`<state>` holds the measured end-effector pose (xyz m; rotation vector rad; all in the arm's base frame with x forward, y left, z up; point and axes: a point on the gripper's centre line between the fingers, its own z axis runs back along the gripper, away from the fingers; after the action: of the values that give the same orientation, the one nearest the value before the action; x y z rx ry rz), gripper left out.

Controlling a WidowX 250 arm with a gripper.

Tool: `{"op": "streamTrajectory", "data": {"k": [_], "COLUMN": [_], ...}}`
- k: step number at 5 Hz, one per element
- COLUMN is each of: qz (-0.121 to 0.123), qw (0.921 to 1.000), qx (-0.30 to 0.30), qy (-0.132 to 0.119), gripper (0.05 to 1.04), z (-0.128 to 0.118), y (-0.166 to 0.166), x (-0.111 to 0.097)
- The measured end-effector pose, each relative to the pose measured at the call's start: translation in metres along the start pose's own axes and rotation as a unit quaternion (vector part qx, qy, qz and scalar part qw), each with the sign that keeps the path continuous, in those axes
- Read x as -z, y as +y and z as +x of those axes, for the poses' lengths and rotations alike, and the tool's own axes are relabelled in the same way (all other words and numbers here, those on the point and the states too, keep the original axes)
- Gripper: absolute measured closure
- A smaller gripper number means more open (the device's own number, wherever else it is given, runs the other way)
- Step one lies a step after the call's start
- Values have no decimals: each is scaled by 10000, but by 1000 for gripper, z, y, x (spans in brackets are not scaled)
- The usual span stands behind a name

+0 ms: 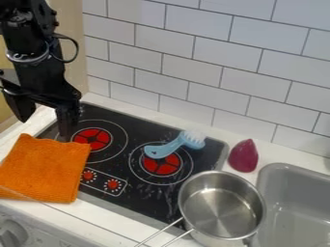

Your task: Move the blue brush to the bottom of the stove

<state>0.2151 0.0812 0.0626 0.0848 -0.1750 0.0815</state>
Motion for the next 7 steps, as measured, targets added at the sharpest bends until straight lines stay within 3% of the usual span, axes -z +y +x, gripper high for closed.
{"op": "streamTrajectory", "data": {"k": [1,2,4,5,7], "qz": [-75,-227,-453,-612,-902], "qw": [9996,9973,9887,9755,9385], "qx": [1,540,1424,2115,3332], "qy": [282,449,70,63,54], "gripper": [84,84,84,84,84], "z": [-16,-7,37,57,88], "y": [-5,-27,-53,-67,-98], "x": [10,18,18,21,30]}}
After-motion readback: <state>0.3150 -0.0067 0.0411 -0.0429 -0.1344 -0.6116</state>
